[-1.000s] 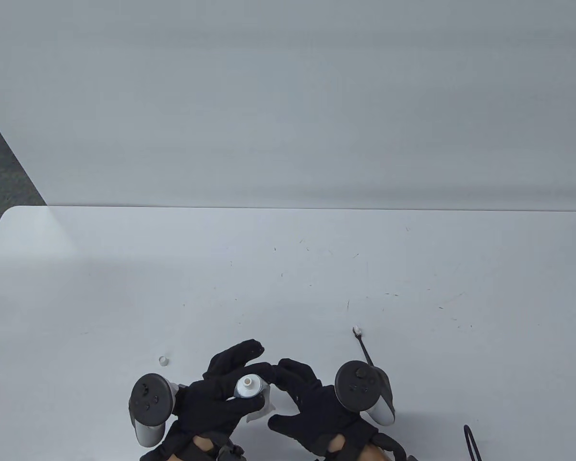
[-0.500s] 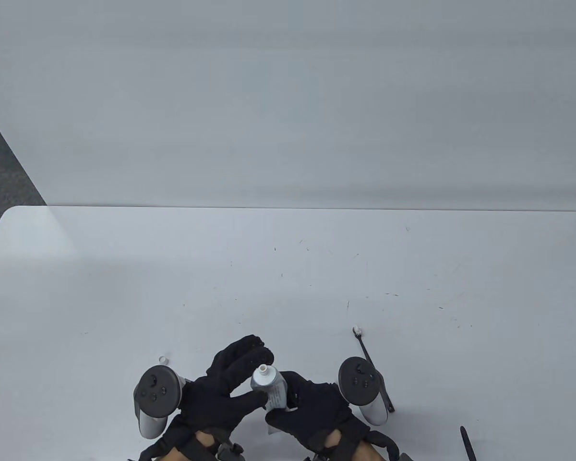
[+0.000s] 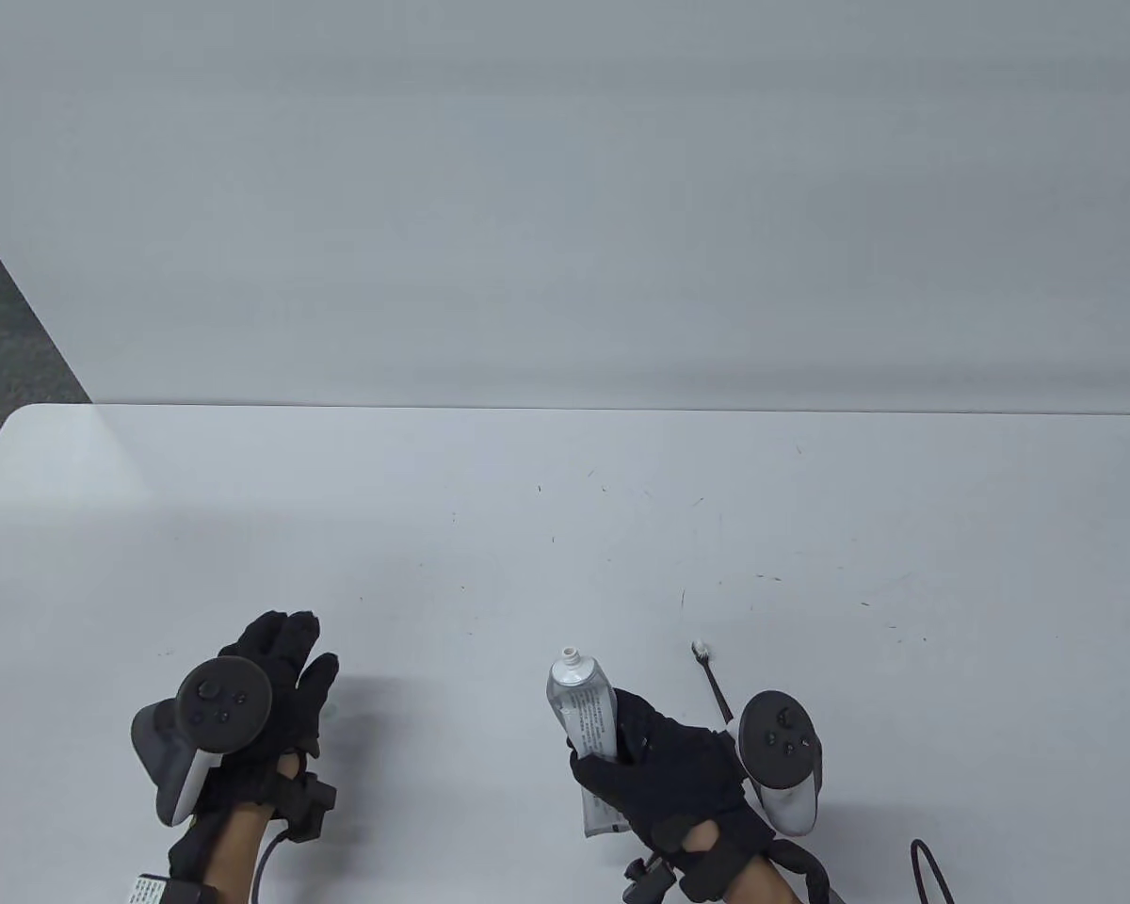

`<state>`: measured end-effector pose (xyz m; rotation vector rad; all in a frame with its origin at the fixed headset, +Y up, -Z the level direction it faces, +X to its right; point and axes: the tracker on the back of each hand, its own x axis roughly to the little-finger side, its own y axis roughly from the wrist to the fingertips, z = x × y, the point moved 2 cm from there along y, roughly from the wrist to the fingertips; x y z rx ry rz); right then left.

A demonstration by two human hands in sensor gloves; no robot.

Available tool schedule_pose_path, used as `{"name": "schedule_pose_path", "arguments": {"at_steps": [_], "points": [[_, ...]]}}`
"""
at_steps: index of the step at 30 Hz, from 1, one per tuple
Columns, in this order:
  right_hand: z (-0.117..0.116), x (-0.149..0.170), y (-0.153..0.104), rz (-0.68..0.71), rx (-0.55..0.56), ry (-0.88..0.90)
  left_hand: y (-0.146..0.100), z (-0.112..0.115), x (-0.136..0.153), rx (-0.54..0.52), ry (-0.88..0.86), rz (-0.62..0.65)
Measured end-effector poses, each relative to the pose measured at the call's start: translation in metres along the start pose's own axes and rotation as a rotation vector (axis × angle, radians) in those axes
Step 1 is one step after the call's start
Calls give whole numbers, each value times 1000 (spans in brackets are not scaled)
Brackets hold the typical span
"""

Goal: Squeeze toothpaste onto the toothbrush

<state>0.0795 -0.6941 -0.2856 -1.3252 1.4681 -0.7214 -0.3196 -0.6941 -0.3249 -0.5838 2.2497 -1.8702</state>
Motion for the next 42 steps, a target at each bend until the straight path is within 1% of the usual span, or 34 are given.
{"name": "schedule_pose_path", "arguments": {"at_steps": [2, 3, 5, 8, 10, 17, 26, 28, 30, 32, 33, 35, 36, 37, 39, 41, 42], "points": [[-2, 0, 0, -3, -12, -21, 5, 13, 3, 48, 93, -29], [-2, 1, 0, -6, -15, -34, 7, 20, 2, 81, 164, -33], [-4, 1, -1, -8, -23, -59, 10, 33, 1, 120, 244, -26], [-6, 0, -1, -10, -35, -88, 13, 52, 0, 194, 311, -35], [-7, 0, -2, -11, -40, -94, 14, 58, -1, 215, 353, -32], [-6, 1, -2, -13, -39, -93, 14, 70, -4, 229, 437, -21], [-7, 0, -3, -22, -46, -131, 14, 68, -3, 223, 414, -23], [-7, -2, -4, -18, -41, -158, 14, 60, -2, 200, 364, -28], [-8, -3, -4, -11, -42, -194, 12, 48, -2, 167, 259, -30], [-11, -4, -5, -7, -44, -266, 8, 30, -6, 125, 72, -22], [-13, -5, -5, 0, -48, -315, 4, 20, -8, 87, -35, -18], [-16, -6, -5, 9, -53, -390, -4, 6, -13, 69, -240, 2], [-19, -7, -6, 15, -57, -430, -10, -1, -17, 77, -363, 28], [-20, -8, -6, 19, -58, -454, -13, -3, -20, 88, -443, 56], [-24, -9, -6, 30, -50, -513, -23, -9, -32, 147, -663, 151], [-26, -10, -7, 40, -50, -565, -33, -12, -47, 186, -796, 239], [-28, -11, -8, 46, -47, -585, -37, -13, -53, 194, -820, 274]]}}
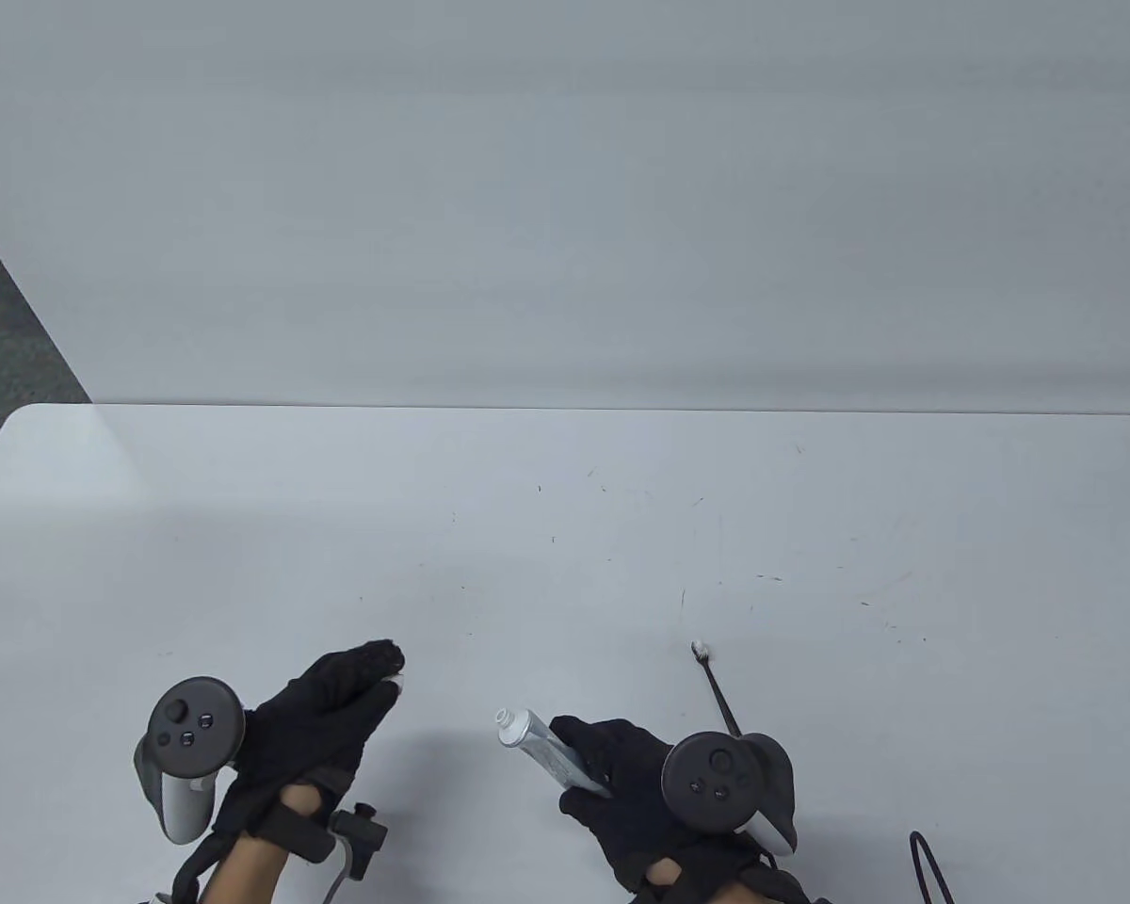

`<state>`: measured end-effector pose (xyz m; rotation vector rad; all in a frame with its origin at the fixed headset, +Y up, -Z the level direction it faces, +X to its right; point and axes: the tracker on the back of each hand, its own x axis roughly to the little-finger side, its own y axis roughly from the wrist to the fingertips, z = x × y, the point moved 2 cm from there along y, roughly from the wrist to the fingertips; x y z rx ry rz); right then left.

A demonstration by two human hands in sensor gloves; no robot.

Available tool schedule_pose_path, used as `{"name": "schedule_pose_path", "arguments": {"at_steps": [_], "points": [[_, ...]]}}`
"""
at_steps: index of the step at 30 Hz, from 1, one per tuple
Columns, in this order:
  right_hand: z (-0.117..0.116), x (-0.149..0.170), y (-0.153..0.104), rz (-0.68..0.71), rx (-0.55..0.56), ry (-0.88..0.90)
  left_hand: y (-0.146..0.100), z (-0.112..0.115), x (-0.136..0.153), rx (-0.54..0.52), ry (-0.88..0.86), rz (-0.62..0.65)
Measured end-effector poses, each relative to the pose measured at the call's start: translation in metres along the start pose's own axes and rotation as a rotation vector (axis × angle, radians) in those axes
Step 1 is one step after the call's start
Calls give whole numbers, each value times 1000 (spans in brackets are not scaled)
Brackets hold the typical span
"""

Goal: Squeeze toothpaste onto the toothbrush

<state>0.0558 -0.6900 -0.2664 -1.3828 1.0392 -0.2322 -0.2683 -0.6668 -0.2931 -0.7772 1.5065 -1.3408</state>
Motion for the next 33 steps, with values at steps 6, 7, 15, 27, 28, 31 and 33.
{"name": "schedule_pose_path", "arguments": {"at_steps": [6, 7, 15, 27, 28, 31, 33], "points": [[-1, -6, -2, 26, 8, -67, -14, 34, -28, 68, 63, 107], [-2, -6, -2, 26, 6, -68, -15, 36, -28, 69, 66, 97], [-6, -8, -2, 34, -16, -117, -17, 43, -28, 71, 61, 86], [-11, -17, -4, 63, -6, -250, -19, 52, -36, 107, 222, 120], [-11, -18, -4, 65, -1, -264, -19, 52, -36, 102, 228, 120], [-11, -23, -5, 89, 20, -342, -20, 52, -37, 91, 257, 112], [-12, -26, -6, 106, 26, -379, -20, 53, -37, 92, 275, 104]]}}
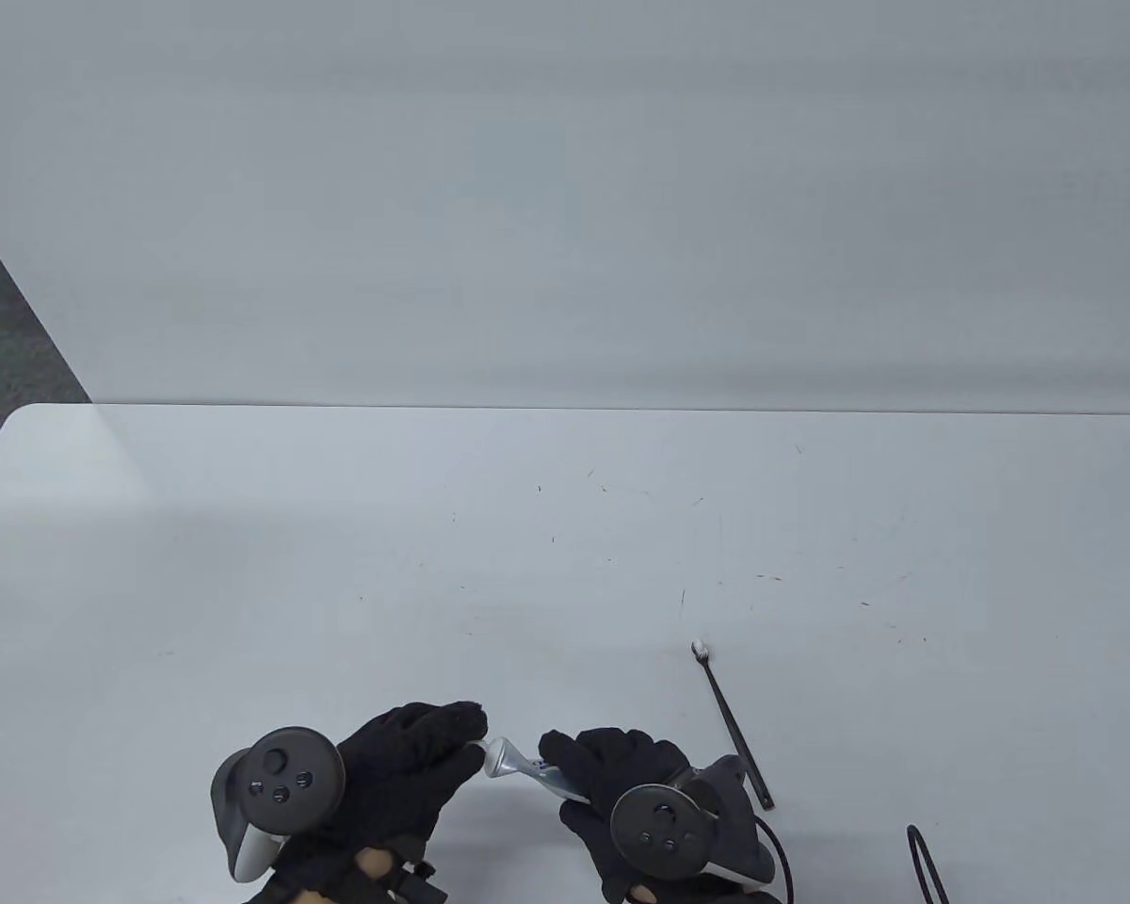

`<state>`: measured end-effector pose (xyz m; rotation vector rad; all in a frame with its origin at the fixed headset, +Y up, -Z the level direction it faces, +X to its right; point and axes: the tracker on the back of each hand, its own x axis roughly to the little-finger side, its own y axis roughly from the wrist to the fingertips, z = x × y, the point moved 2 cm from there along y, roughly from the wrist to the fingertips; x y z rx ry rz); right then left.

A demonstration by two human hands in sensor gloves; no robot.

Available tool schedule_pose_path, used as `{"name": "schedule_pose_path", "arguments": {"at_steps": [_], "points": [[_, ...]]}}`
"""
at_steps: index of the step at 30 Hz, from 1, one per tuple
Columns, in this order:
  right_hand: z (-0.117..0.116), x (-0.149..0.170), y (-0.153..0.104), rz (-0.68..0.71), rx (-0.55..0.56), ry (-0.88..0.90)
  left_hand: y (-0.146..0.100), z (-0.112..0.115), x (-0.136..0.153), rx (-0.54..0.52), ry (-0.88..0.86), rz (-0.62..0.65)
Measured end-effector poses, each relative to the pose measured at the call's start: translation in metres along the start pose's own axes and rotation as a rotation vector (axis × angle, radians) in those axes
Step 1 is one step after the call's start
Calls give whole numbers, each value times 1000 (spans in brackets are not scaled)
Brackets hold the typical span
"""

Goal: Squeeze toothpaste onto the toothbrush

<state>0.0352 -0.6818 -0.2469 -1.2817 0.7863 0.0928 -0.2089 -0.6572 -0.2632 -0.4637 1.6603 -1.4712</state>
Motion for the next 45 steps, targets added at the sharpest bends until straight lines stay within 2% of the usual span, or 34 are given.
{"name": "schedule_pose_path", "arguments": {"at_steps": [4, 10, 13, 15, 17, 20, 24, 25, 26, 28, 30, 33, 37, 39, 42, 45], "points": [[0, -2, -1, 2, 6, -21, 0, 1, 2, -2, -12, -14], [0, 1, 0, -9, 1, 2, 3, 2, 6, 107, -138, 12], [1, 0, 0, -9, 8, 4, 1, 2, 14, 60, -174, -60], [1, -1, -1, -7, 9, -1, 0, 2, 18, 7, -145, -110], [1, -1, -1, -5, 9, -2, 1, 5, 17, 42, -53, -115], [1, -2, -1, -2, 6, -22, 1, 7, 12, 34, -17, -94], [1, -1, -1, -7, 8, -16, 6, 10, 10, 164, -132, -15], [2, 0, -1, -13, 13, -6, 6, 10, 14, 188, -140, -34], [3, 0, -1, -12, 13, -2, 6, 9, 17, 189, -146, -50], [2, -1, -1, -10, 16, -6, 4, 8, 25, 110, -162, -113], [2, -2, -1, -5, 14, -14, 4, 8, 27, 81, -133, -135], [1, -3, -1, 0, 9, -32, 5, 8, 20, 97, -89, -103], [1, -2, -2, -4, 6, -26, 8, 8, 13, 169, -127, 32], [2, -2, -2, -6, 11, -22, 8, 7, 15, 173, -135, 14], [1, -4, -2, -1, 12, -25, 6, 9, 26, 100, -108, -92], [0, -6, -2, 4, -1, -55, 7, 15, 26, 149, -56, -116]]}}
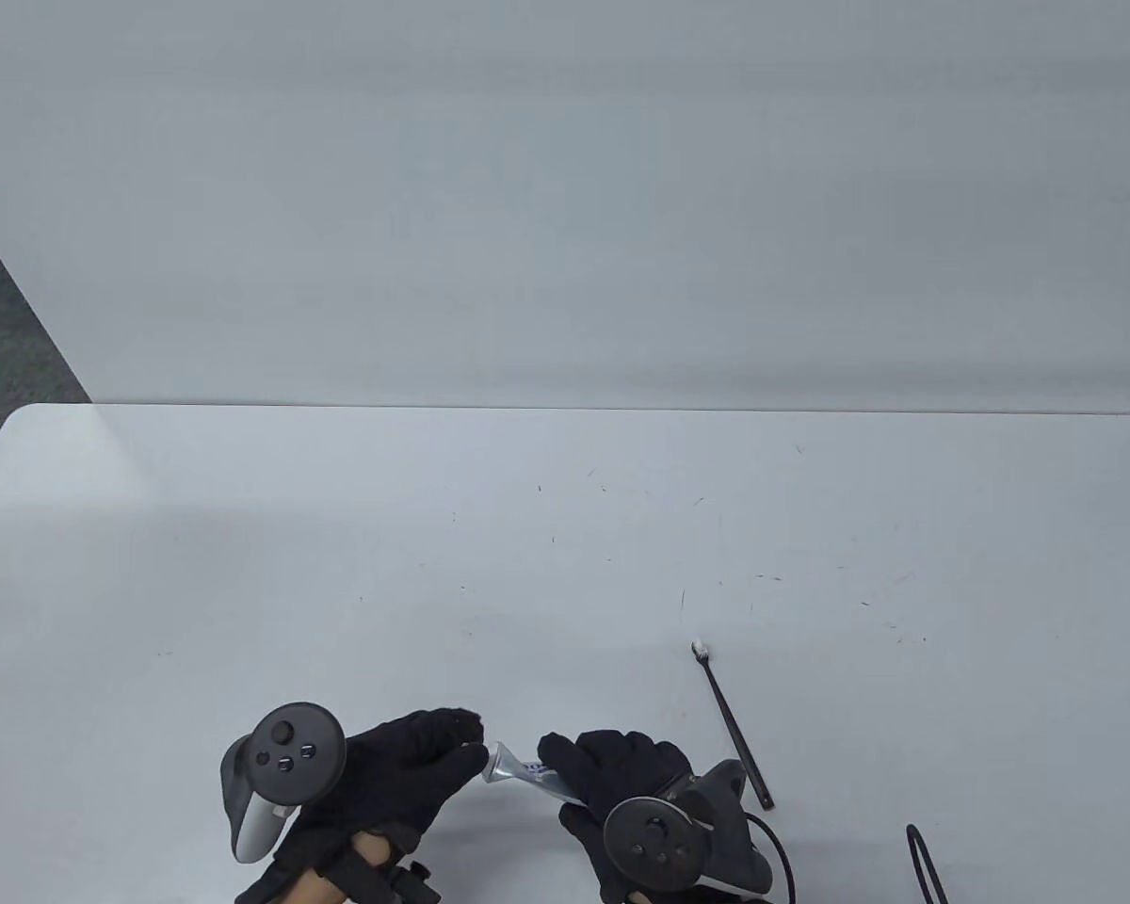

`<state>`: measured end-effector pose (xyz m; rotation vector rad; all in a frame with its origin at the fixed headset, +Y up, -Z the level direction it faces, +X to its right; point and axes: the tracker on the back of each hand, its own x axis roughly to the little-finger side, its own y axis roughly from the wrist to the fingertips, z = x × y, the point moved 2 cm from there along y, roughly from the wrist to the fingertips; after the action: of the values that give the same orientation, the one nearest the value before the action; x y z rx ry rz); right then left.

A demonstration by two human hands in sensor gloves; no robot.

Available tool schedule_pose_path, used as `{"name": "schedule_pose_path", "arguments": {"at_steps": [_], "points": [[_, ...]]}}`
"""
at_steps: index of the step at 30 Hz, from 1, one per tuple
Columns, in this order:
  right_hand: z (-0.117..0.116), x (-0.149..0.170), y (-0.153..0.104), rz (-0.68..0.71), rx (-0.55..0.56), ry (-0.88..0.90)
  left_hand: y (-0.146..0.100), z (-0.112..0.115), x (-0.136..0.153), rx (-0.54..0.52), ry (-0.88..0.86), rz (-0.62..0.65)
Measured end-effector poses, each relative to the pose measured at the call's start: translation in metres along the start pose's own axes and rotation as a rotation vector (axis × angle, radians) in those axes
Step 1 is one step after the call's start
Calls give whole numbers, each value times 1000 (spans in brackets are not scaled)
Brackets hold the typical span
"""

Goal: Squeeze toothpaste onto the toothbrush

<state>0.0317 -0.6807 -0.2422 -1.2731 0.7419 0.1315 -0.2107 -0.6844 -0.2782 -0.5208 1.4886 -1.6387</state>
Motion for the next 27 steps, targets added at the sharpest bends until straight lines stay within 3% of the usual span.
{"name": "schedule_pose_path", "arguments": {"at_steps": [3, 6, 11, 16, 20, 23, 26, 27], "points": [[-2, 0, 0, 5, -14, -56, 1, 4, -6, 10, 68, 28], [-2, 0, 0, 7, -19, -78, 2, 6, -9, 111, 35, 77], [-3, -1, 0, 12, -19, -85, 2, 2, 7, 21, 0, -46], [-5, -5, 0, 34, -29, -146, 3, 3, -1, 65, 98, -17], [-5, -6, 0, 35, -29, -159, 4, 5, -6, 116, 76, 59], [-3, -4, 0, 27, -21, -136, 3, 3, 5, 52, 24, -32], [-3, -5, -1, 33, -21, -161, 6, 11, 12, 197, 70, -98], [-4, -6, -1, 39, -29, -184, 7, 12, 12, 191, 75, -102]]}}
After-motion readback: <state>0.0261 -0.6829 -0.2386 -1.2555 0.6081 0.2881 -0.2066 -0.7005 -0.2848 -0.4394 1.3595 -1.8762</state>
